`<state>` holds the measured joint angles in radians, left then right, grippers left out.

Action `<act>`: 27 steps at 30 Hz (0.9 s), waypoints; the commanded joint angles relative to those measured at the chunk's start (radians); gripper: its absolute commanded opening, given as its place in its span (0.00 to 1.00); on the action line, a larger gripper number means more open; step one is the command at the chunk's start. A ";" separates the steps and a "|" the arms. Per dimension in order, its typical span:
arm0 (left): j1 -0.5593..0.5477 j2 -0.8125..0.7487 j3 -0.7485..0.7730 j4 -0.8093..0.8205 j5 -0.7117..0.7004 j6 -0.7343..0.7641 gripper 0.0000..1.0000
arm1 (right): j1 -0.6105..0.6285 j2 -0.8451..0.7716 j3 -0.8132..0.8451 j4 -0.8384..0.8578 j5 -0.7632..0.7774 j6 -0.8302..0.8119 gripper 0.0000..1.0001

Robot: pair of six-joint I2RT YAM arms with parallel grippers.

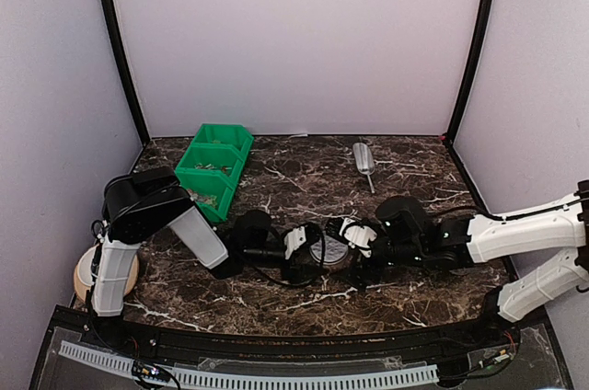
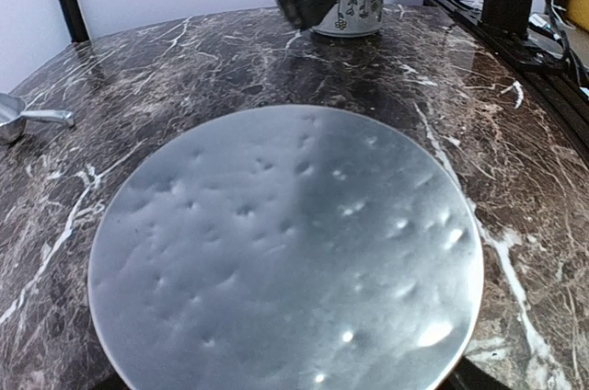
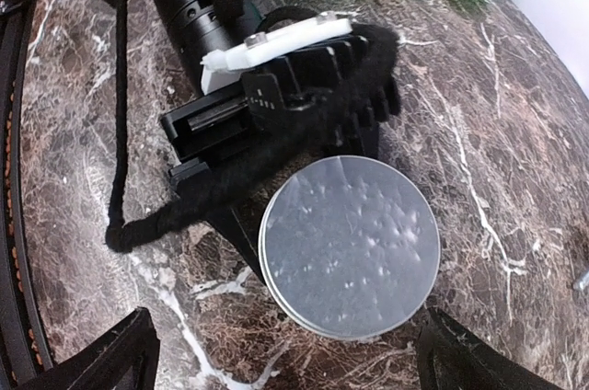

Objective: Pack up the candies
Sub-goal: Screw the box lid onto the packing box.

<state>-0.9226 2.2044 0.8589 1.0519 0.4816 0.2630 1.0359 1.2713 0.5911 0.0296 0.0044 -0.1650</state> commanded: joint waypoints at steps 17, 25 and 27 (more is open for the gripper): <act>-0.012 0.065 0.002 -0.537 0.161 0.170 0.53 | -0.153 0.148 0.235 -0.262 -0.403 -0.426 0.97; -0.012 0.072 0.012 -0.550 0.155 0.170 0.53 | -0.154 0.215 0.266 -0.286 -0.388 -0.435 0.97; -0.012 0.072 0.014 -0.552 0.153 0.168 0.53 | -0.153 0.232 0.268 -0.275 -0.378 -0.430 0.97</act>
<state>-0.9192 2.1910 0.9337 0.8413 0.6868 0.3645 0.8875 1.4727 0.8303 -0.2478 -0.3637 -0.5831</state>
